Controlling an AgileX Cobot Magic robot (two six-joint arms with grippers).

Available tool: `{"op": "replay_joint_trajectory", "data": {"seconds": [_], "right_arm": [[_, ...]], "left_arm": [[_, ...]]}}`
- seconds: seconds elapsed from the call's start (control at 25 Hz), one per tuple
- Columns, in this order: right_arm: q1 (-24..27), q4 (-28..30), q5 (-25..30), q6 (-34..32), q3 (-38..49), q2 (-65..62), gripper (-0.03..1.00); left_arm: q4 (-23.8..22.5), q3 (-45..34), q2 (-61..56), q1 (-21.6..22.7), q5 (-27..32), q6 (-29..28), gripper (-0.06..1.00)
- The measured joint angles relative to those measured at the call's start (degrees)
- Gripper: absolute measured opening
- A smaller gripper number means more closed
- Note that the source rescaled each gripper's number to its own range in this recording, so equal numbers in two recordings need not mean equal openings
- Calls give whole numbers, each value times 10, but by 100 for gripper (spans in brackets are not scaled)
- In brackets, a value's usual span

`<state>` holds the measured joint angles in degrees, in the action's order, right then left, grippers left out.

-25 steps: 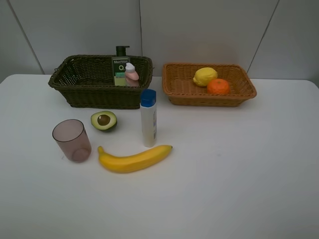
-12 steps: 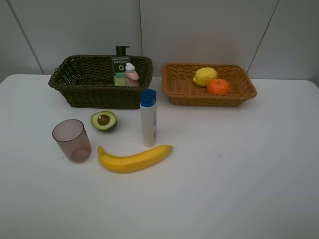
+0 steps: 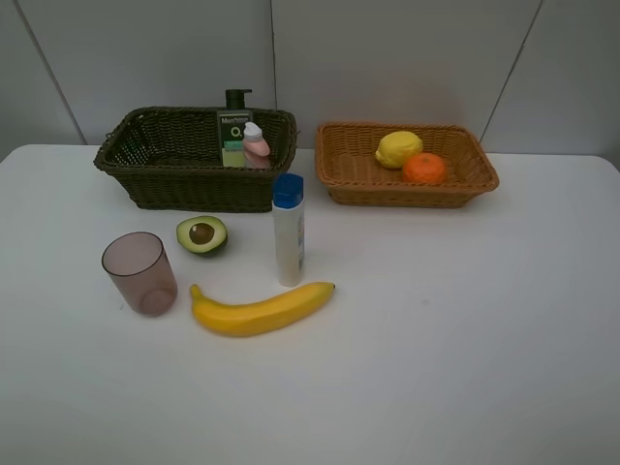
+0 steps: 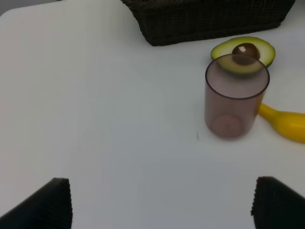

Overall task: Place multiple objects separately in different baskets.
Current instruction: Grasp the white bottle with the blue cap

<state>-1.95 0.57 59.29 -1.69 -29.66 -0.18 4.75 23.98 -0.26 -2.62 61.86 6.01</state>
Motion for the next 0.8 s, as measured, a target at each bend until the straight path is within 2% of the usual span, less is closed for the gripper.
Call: {"op": "replay_joint_trajectory", "data": {"seconds": [0.52, 0.8], "right_arm": [[0, -1, 0, 0, 0, 0, 100], [0, -1, 0, 0, 0, 0, 100]], "left_arm": [[4, 7, 0, 0, 0, 0, 100], [6, 67, 89, 0, -5, 19, 100]]}}
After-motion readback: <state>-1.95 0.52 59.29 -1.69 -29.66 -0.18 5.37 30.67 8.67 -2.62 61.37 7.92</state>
